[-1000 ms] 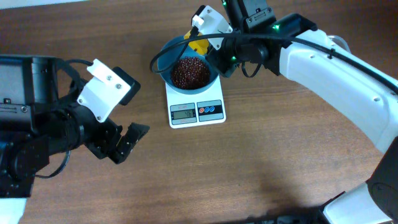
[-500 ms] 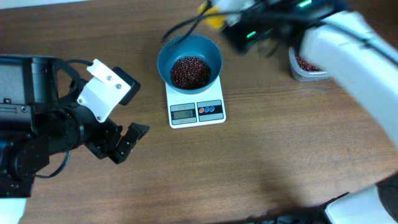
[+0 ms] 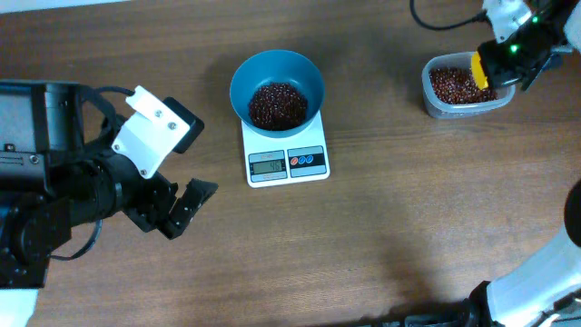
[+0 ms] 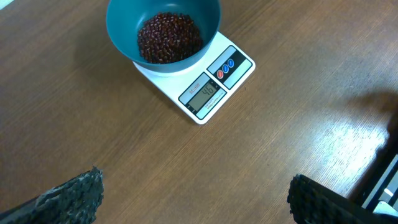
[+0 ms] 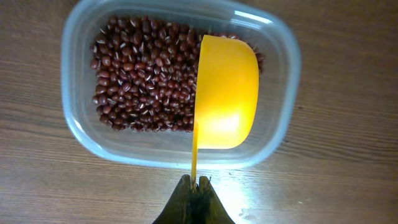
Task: Scoop item into bowl and weigh 50g on scale
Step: 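Move the scoop back into the bean tub and scoop more beans, then carry the scoop over the bowl and tip beans in with the right gripper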
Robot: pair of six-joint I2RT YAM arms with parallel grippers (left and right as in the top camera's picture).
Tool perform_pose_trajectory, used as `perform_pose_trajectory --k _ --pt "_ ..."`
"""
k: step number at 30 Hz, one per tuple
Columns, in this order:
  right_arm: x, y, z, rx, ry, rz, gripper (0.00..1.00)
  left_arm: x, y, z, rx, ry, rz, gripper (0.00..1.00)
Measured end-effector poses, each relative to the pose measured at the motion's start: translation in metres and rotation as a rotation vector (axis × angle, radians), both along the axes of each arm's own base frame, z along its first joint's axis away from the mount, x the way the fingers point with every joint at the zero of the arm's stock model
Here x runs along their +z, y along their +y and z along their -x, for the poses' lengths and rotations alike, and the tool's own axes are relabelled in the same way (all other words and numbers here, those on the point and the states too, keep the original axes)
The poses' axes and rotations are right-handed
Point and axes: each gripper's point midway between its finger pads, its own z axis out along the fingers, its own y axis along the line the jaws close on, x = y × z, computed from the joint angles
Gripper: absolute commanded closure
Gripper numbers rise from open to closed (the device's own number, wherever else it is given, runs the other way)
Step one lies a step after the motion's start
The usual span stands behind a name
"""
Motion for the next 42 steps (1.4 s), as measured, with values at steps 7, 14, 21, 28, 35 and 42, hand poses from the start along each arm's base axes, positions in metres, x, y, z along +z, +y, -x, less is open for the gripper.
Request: perform_pose_trajectory --k 7,14,21,28,35,42 --pt "-0.025 0.026 -0.001 0.026 0.046 -0.165 0.96 0.000 0.000 0.000 0.000 0.001 0.000 0.01" --pt "-0.024 0.025 0.005 -0.049 0.051 -0.251 0.96 0.000 0.000 0.000 0.000 0.002 0.000 0.01" --pt "-0.020 -0.001 0.010 -0.191 0.005 -0.372 0.96 0.000 0.000 0.000 0.000 0.001 0.000 0.01" --pt "0.001 -0.011 0.016 -0.287 -0.093 -0.667 0.96 0.000 0.000 0.000 0.000 0.001 0.000 0.01" --pt "0.044 0.035 0.002 -0.221 -0.182 -1.022 0.96 0.000 0.000 0.000 0.000 0.001 0.000 0.01" --pt "0.062 0.167 -0.011 0.113 -0.087 -1.139 0.96 0.000 0.000 0.000 0.000 0.002 0.000 0.01"
